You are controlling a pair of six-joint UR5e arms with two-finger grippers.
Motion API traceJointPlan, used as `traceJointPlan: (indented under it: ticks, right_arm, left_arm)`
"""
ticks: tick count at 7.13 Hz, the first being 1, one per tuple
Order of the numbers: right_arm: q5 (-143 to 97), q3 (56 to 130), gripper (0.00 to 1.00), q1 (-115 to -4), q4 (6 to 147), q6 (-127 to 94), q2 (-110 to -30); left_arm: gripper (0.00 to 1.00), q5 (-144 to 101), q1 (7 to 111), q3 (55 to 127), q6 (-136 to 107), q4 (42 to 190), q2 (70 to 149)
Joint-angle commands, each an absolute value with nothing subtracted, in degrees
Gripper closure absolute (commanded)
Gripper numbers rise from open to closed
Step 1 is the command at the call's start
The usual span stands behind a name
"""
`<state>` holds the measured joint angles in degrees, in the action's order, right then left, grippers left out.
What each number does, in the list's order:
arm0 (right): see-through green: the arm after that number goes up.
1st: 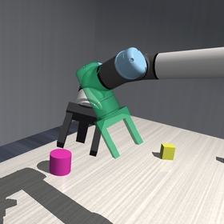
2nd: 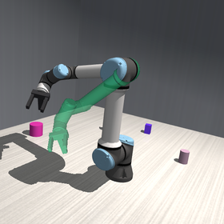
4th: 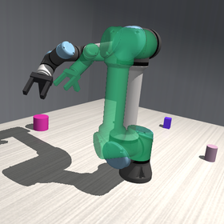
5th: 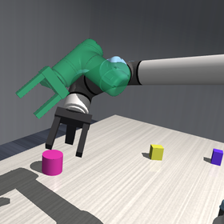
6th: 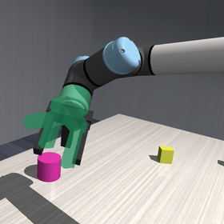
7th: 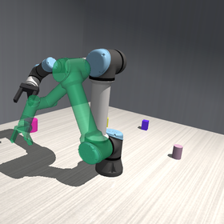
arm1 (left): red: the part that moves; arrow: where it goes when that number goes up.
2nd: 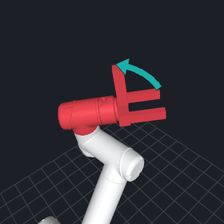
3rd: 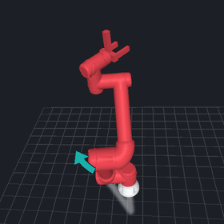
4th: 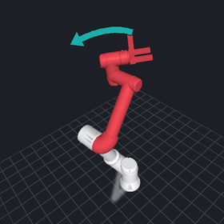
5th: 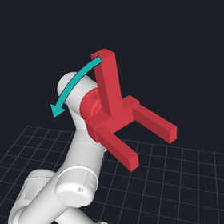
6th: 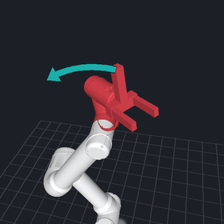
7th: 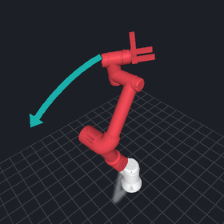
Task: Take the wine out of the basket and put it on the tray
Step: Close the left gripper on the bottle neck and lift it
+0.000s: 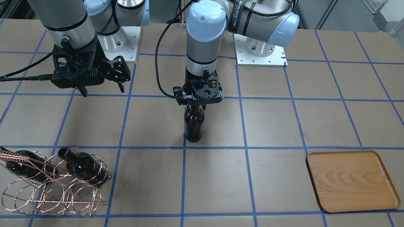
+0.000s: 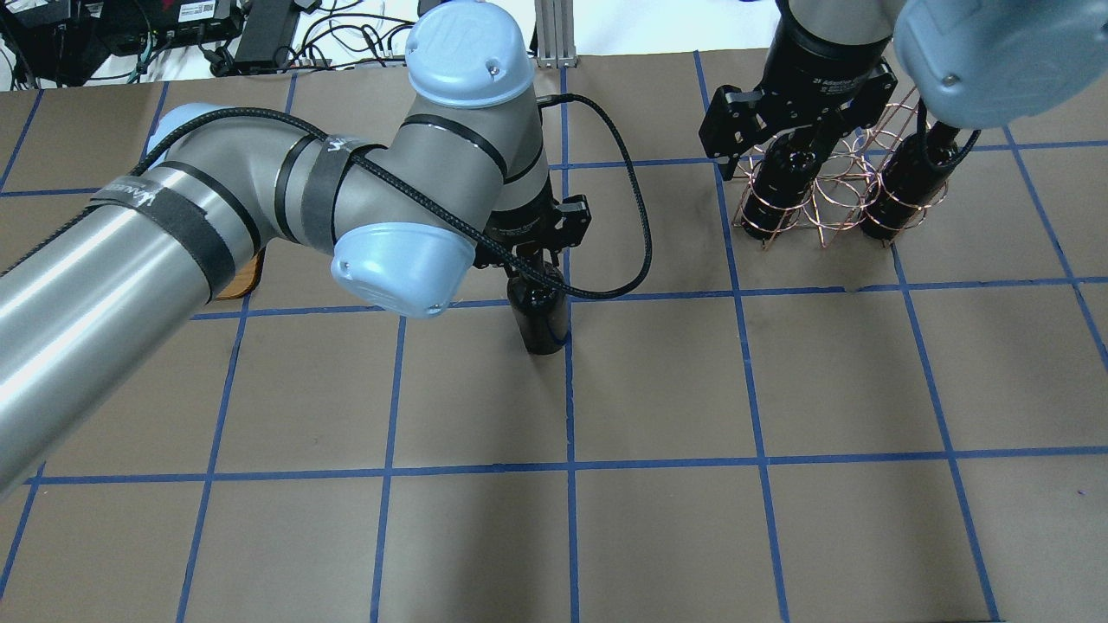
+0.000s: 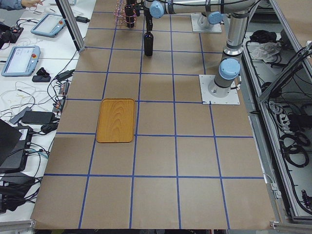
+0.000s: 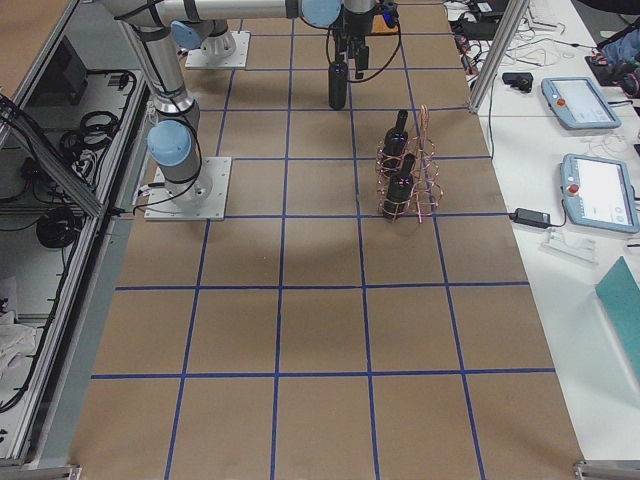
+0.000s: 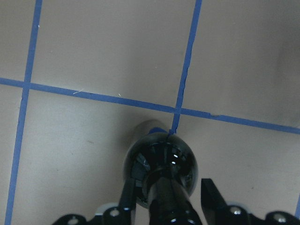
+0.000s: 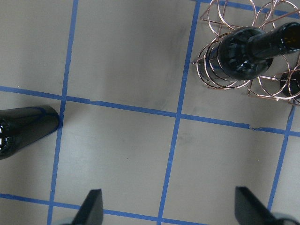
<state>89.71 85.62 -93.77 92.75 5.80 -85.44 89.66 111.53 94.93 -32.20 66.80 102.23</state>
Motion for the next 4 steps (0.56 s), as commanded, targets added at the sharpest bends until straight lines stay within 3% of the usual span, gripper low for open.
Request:
traceJointPlan:
  ticks: [1,3,4]
  right_arm:
    - [89.4,85.7,0.00,-93.8,92.6,5.8,-85.5]
    - [89.1,85.8,0.00,-93.9,92.5,5.8,-85.6]
    - [89.1,85.8,0.00,-93.9,92.5,5.8,-85.7]
  left_arm:
    - [0.63,89.6,111.5,94.8,-31.8,65.3,102.1]
    - [0.79,89.6,111.5,95.2,-31.9,65.5,102.1]
    - [0.94,89.7,111.5,95.0,-31.8,65.6,101.5]
